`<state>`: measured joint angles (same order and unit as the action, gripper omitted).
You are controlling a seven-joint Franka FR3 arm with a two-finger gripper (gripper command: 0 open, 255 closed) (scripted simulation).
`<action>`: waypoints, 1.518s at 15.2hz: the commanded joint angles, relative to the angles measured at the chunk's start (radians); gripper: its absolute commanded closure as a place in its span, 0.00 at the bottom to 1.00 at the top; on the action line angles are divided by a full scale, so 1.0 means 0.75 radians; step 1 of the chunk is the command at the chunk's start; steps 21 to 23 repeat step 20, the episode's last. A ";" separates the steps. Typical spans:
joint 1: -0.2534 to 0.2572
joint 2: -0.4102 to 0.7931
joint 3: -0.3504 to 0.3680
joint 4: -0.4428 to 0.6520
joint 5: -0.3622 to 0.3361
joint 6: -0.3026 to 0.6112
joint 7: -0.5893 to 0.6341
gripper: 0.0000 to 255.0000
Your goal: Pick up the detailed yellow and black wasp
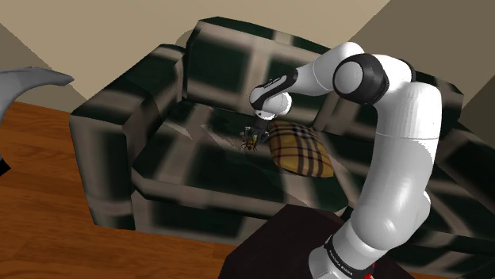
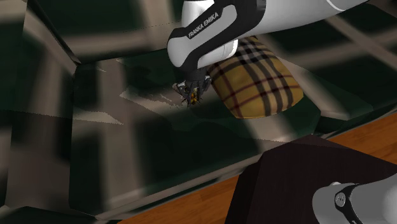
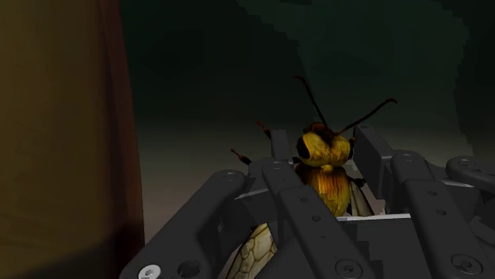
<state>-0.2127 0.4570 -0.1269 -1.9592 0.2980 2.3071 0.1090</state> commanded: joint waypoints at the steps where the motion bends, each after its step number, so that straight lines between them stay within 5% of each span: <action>1: 0.000 0.001 0.000 0.000 0.000 0.001 0.000 1.00; 23: 0.014 -0.173 -0.028 0.042 -0.063 -0.207 0.066 1.00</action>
